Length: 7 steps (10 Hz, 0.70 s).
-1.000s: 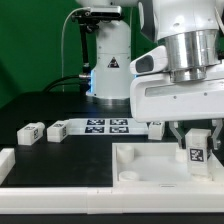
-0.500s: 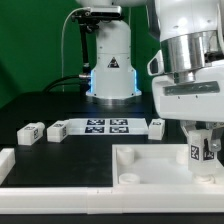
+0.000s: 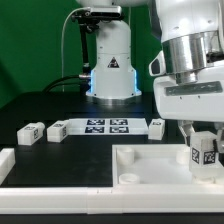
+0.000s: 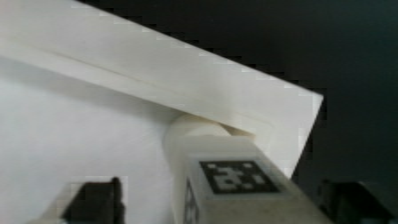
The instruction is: Assemble one leg
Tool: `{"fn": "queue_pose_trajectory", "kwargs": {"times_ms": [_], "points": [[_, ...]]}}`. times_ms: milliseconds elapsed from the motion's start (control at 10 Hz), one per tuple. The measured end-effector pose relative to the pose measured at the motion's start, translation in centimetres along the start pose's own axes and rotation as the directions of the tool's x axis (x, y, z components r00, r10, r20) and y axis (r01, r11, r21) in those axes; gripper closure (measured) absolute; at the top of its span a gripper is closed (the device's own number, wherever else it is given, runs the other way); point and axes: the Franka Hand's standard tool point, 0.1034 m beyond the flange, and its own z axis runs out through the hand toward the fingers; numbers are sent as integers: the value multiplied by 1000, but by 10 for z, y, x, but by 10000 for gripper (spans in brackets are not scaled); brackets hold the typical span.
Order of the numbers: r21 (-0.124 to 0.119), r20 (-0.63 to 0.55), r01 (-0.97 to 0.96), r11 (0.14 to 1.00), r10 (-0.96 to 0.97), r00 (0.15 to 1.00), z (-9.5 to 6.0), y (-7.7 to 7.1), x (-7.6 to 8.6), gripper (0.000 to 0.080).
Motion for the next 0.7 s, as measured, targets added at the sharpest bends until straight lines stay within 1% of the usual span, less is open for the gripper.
{"fn": "queue_pose_trajectory", "kwargs": {"times_ms": [100, 200, 300, 400, 500, 600, 700], "points": [[-2, 1, 127, 992, -127, 992, 0, 1, 1, 182], [-4, -2, 293, 956, -293, 956, 1, 2, 5, 182], [-9, -3, 420, 908, -420, 908, 2, 3, 4, 156], [-13, 1, 514, 858, -514, 858, 4, 3, 4, 151], [-25, 12, 658, 752, -658, 753, 5, 4, 6, 151], [-31, 22, 745, 666, -745, 667, 7, 3, 8, 151], [-35, 23, 800, 599, -800, 600, 7, 3, 8, 151]]}}
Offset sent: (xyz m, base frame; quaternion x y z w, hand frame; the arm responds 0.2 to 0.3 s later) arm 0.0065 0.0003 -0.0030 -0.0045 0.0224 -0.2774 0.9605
